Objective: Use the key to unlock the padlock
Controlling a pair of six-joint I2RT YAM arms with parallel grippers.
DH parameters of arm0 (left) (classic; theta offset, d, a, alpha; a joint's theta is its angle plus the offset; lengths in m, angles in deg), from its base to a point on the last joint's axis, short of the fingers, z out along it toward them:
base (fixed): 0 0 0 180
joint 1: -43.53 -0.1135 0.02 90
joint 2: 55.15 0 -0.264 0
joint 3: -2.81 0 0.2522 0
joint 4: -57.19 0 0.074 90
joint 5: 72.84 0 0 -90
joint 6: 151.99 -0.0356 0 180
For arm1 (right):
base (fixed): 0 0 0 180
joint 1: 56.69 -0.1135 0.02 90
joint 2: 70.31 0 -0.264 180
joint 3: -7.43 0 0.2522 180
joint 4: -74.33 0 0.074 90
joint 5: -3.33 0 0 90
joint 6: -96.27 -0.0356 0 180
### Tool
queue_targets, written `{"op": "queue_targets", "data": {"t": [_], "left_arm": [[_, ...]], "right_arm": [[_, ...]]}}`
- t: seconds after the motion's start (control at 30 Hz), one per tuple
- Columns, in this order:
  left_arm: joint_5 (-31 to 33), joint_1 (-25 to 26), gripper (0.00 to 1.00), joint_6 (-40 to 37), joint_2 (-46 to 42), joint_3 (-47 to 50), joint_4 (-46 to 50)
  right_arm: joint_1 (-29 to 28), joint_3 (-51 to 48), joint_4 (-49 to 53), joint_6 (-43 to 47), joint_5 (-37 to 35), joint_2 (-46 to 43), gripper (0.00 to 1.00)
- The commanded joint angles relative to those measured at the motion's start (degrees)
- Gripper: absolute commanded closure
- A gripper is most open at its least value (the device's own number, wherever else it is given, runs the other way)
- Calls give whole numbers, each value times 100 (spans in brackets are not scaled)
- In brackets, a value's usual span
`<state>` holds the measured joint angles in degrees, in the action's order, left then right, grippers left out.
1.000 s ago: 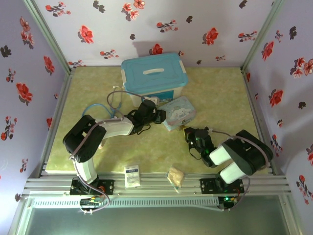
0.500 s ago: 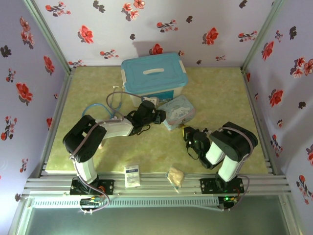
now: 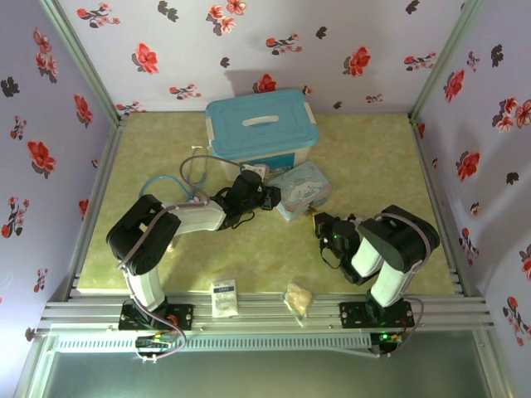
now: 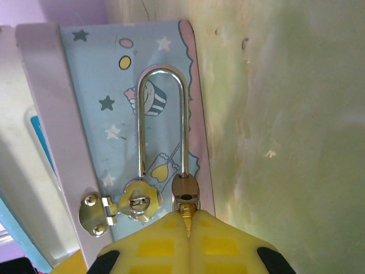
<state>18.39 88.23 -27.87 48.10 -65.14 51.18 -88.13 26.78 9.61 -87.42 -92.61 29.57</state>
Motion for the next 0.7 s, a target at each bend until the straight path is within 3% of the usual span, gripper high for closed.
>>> {"op": "queue_targets", "data": {"t": [0.0,0.2,0.4,0.5,0.57,0.6,0.67], "left_arm": [[145,-102,59,-48,276,252,963],[133,-112,55,-79,223,23,1108],[129,-111,46,-122,145,-277,1357],[401,3,25,-165,-91,-311,1525],[597,133,16,-241,-250,-336,1683],[809,257,4,-323,-337,-337,1744],[1223,520,0,-412,-472,-306,1797]], "right_arm": [[169,117,73,450,525,-86,98],[349,197,1554,1155,1296,-351,98],[439,-49,1817,1299,1440,-266,98],[564,-108,1976,1421,1616,-198,98],[704,-143,2171,1540,1773,-233,98],[790,-108,2423,1665,1864,-290,97],[925,20,3109,2037,2021,-515,98]]}}
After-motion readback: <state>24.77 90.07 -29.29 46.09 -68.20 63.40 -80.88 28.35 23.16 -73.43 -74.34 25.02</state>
